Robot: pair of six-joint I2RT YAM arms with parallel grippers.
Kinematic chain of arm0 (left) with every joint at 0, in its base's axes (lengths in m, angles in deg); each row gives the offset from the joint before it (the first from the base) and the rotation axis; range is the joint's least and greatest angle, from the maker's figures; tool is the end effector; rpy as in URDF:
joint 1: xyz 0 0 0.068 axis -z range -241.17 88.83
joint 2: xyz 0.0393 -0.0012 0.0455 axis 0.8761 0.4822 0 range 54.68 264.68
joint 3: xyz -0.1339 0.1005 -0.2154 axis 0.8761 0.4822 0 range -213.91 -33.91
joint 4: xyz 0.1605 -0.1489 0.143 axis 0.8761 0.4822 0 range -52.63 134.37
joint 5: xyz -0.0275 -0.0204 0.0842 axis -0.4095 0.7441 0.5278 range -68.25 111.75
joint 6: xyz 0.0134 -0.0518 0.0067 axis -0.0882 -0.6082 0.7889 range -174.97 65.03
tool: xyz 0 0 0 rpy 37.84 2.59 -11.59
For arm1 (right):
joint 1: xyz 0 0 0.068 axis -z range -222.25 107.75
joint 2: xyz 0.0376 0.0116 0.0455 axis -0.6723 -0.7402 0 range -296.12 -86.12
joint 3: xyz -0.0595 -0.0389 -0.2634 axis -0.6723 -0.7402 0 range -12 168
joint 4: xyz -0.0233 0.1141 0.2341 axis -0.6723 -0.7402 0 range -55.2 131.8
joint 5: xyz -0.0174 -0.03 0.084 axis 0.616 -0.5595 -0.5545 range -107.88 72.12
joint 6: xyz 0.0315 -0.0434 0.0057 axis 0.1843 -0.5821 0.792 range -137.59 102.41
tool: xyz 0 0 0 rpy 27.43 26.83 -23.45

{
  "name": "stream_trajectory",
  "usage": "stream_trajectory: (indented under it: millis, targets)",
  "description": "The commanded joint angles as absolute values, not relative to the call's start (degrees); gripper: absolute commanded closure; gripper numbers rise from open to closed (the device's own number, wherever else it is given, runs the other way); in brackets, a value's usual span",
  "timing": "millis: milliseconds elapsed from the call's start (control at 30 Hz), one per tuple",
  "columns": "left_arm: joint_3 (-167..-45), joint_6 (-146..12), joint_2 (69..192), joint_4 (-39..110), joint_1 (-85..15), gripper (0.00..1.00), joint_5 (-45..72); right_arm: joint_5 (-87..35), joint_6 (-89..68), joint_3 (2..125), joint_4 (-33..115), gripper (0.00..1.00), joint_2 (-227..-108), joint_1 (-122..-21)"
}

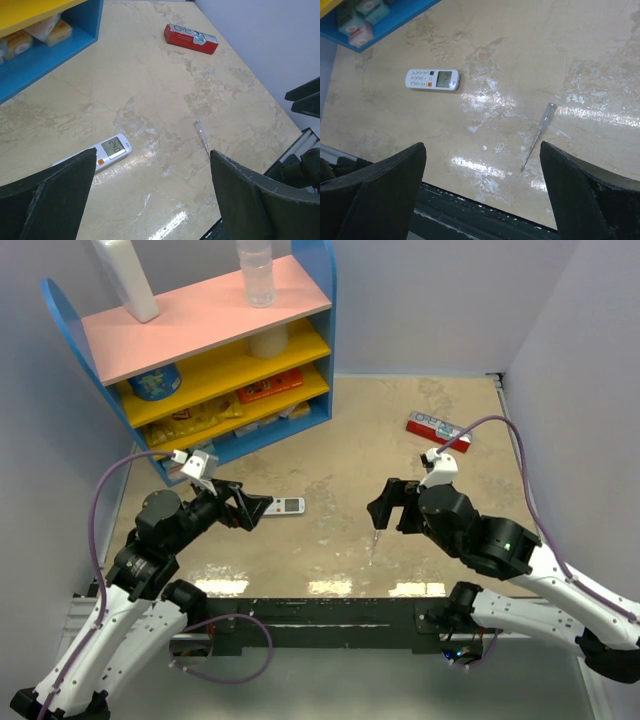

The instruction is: Unload the batteries from the remote control

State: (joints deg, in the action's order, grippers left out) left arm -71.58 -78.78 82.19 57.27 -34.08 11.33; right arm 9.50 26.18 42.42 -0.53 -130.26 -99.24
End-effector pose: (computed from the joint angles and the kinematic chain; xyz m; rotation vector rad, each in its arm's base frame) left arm 0.1073 -0.0623 0.3193 0.1900 1.7977 -0.8013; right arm 0.0957 0.1172 0.3441 0.0394 2.1111 0.5676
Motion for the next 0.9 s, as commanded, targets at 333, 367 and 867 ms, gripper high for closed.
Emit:
stream_trajectory:
  millis: [333, 367, 867]
  targets:
    - [-83.0, -56.9, 104.9, 58.7, -33.8, 0.13, 10.8, 7.2, 22.4, 36.2, 4.4, 0.02, -119.6, -99.5]
    - [-84.4, -55.3, 107.0, 59.7, -33.8, 0.16, 10.7, 7.2, 21.3, 35.9, 4.4, 0.02, -118.9, -99.5]
    - [-85.6, -58.2, 114.8, 54.3, -35.9, 0.22, 20.7, 1.7, 12.6, 30.9, 20.5, 0.08, -118.1, -99.5]
